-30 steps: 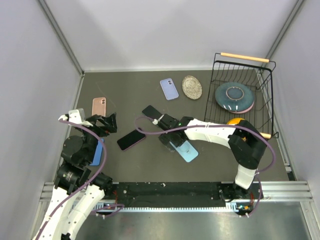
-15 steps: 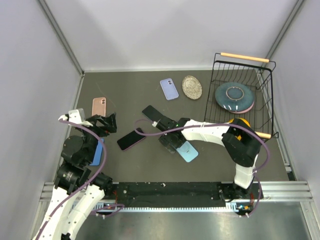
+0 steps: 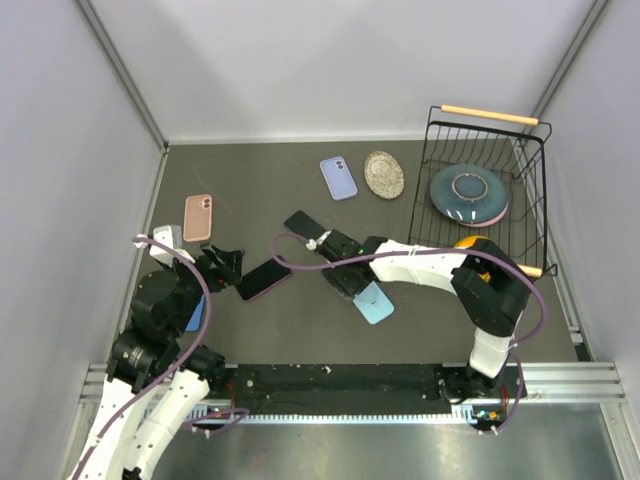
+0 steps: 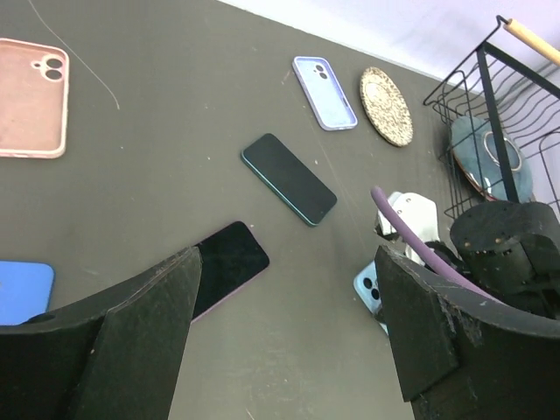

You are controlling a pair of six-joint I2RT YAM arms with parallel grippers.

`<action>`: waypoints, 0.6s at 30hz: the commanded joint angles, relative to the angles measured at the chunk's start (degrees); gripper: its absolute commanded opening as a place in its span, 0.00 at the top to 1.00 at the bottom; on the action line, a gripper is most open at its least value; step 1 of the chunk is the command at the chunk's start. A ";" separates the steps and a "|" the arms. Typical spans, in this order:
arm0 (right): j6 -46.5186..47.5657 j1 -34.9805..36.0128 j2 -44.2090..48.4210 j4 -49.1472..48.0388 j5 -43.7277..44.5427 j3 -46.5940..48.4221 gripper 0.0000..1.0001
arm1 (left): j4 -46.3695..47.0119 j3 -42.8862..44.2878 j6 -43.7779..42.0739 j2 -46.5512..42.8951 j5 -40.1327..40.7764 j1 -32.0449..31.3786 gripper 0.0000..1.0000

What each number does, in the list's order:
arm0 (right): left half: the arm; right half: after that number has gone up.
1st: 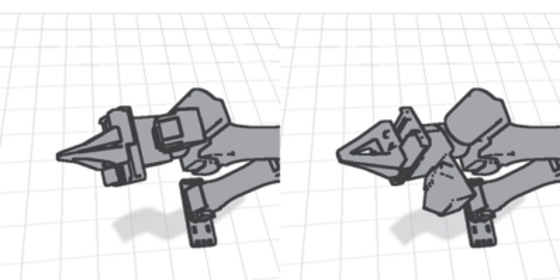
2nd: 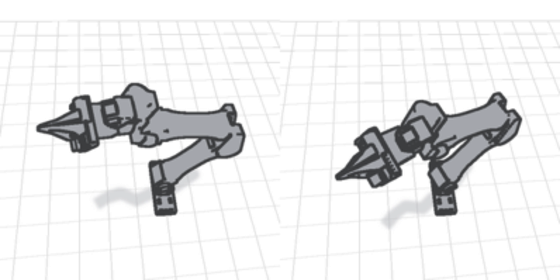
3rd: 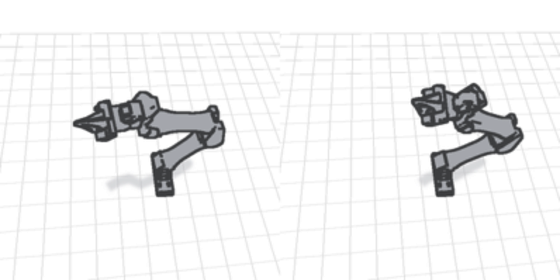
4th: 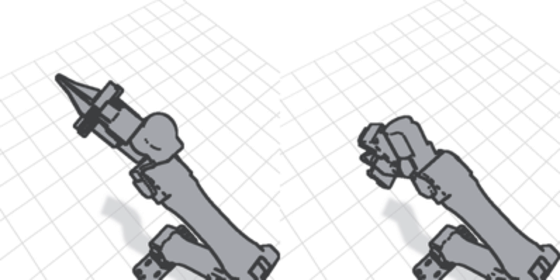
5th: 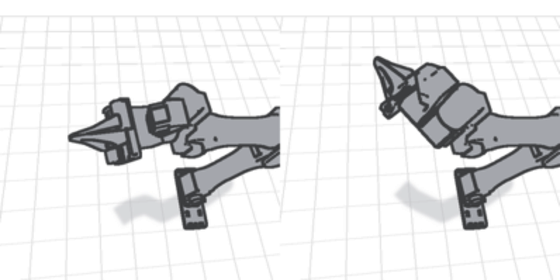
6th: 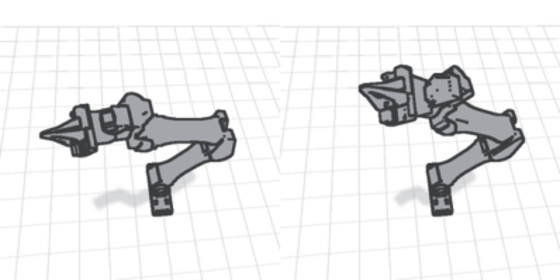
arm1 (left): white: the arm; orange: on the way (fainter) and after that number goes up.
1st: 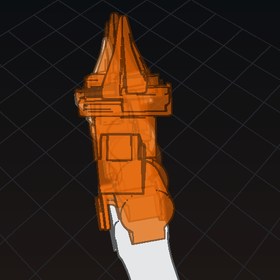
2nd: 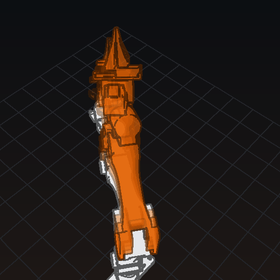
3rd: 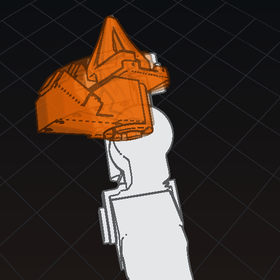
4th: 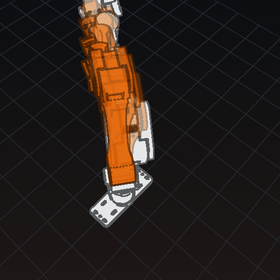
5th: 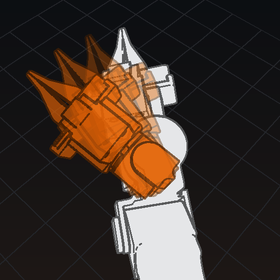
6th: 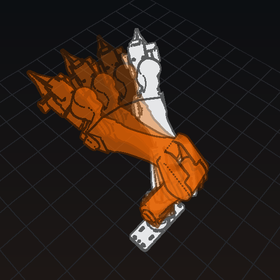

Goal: Put the phone into the phone case

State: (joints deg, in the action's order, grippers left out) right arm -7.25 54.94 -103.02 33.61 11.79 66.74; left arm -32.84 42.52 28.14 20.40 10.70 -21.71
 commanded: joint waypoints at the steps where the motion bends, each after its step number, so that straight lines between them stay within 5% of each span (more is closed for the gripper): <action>1: -1.54 -0.44 1.86 -3.28 -3.44 -0.38 0.49 | -1.00 -0.24 3.94 -0.72 -3.75 0.36 0.14; 4: -2.24 -0.36 3.00 -3.11 -1.52 -0.47 0.33 | -1.00 -1.56 4.99 -0.45 -4.72 0.36 0.15; 5: -2.25 -0.36 3.79 -3.02 -0.38 -0.47 0.16 | -1.08 -1.74 5.17 -0.37 -4.90 0.27 0.15; 9: -1.37 -0.36 4.41 -2.06 1.74 -0.47 0.03 | -0.91 -2.09 5.78 0.16 -5.25 0.36 0.16; 18: -0.49 -2.11 2.74 -0.47 1.84 -1.35 0.01 | -0.82 -1.04 4.73 2.01 -5.95 0.27 0.15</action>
State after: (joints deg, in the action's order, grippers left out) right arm -8.10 54.08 -101.23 32.80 13.47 65.65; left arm -34.98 40.56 33.08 21.17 5.74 -21.71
